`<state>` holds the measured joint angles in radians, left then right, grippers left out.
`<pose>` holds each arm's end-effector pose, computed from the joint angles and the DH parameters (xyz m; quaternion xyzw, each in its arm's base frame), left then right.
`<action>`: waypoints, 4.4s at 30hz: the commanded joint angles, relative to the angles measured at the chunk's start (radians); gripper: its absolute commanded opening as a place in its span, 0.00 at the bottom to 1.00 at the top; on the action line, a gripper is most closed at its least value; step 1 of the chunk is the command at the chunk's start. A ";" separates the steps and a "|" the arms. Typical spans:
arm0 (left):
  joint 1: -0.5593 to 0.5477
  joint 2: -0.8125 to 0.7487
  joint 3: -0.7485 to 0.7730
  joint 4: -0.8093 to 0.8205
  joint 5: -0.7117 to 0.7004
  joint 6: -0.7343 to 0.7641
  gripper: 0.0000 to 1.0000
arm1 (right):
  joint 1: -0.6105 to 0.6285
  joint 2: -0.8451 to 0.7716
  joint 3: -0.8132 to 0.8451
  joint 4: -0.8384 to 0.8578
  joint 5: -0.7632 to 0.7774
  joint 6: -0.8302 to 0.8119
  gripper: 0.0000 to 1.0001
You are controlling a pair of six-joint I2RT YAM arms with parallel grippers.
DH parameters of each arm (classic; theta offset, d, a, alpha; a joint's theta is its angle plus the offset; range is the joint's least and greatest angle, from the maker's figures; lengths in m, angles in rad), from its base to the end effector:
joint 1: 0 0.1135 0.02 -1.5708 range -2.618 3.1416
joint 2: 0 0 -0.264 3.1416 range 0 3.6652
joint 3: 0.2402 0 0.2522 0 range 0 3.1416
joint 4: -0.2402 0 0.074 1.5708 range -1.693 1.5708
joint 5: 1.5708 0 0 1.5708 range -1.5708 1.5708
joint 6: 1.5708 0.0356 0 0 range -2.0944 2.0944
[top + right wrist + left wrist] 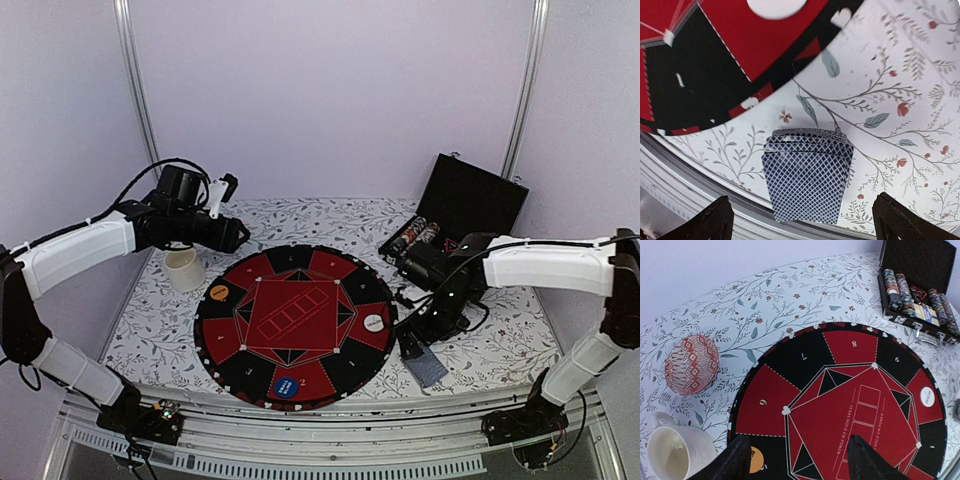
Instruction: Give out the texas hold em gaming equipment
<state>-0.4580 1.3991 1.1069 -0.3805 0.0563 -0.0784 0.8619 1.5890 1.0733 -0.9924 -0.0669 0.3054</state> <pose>0.2793 -0.1399 0.2923 0.1819 0.8820 -0.1394 0.4117 0.1768 0.2098 0.1995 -0.2754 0.9602 0.0452 0.0077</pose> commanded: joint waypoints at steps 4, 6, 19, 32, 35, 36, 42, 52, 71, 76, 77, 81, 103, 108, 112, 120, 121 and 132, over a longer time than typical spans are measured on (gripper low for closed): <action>-0.062 0.034 0.048 0.005 0.021 -0.016 0.68 | -0.039 -0.304 -0.127 0.112 0.019 0.312 0.99; -0.077 0.041 0.049 0.011 0.028 -0.019 0.68 | -0.049 -0.405 -0.214 0.164 -0.011 0.449 0.99; -0.170 0.089 0.023 0.076 0.076 -0.054 0.68 | -0.053 -0.808 -0.587 0.306 -0.082 0.914 0.86; -0.189 0.107 0.037 0.075 0.091 -0.040 0.68 | -0.063 -0.616 -0.376 0.176 0.033 0.608 0.99; -0.190 0.105 0.039 0.072 0.097 -0.037 0.68 | -0.111 -0.585 -0.314 0.169 0.037 0.543 0.99; -0.190 0.104 0.039 0.069 0.099 -0.037 0.68 | -0.134 -0.574 -0.291 0.167 0.032 0.495 0.99; -0.189 0.086 0.059 0.019 0.110 0.000 0.69 | -0.328 -0.484 -0.105 0.203 -0.004 0.223 0.99; -0.184 0.073 0.087 -0.070 0.070 0.043 0.70 | -0.514 0.058 0.357 0.268 -0.086 -0.391 0.90; -0.108 0.137 0.099 -0.098 0.094 0.122 0.74 | -0.493 0.670 0.847 0.122 -0.054 -0.675 0.72; -0.087 0.144 0.094 -0.097 0.113 0.127 0.74 | -0.491 0.691 0.851 0.127 -0.017 -0.674 0.64; -0.084 0.144 0.093 -0.097 0.116 0.126 0.74 | -0.490 0.696 0.856 0.124 -0.009 -0.674 0.63; -0.075 0.138 0.084 -0.098 0.120 0.131 0.74 | -0.489 0.718 0.859 0.125 0.051 -0.670 0.53; -0.061 0.138 0.077 -0.103 0.125 0.132 0.74 | -0.397 0.711 0.883 0.103 0.288 -0.622 0.40; -0.059 0.138 0.076 -0.106 0.128 0.132 0.74 | -0.399 0.720 0.880 0.086 0.247 -0.631 0.40; -0.058 0.135 0.074 -0.107 0.127 0.132 0.74 | -0.417 0.730 0.876 0.088 0.230 -0.630 0.42; -0.056 0.133 0.074 -0.108 0.125 0.132 0.74 | -0.443 0.750 0.878 0.068 0.152 -0.613 0.50; -0.056 0.133 0.074 -0.108 0.125 0.132 0.74 | -0.443 0.750 0.877 0.066 0.134 -0.613 0.50; -0.054 0.131 0.073 -0.109 0.120 0.131 0.74 | -0.394 0.772 0.851 0.035 0.038 -0.635 0.41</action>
<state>-0.5285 1.5394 1.1812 -0.4786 0.1719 0.0418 0.4271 2.3054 1.9697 -0.9218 0.0811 -0.3149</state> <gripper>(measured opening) 0.743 0.406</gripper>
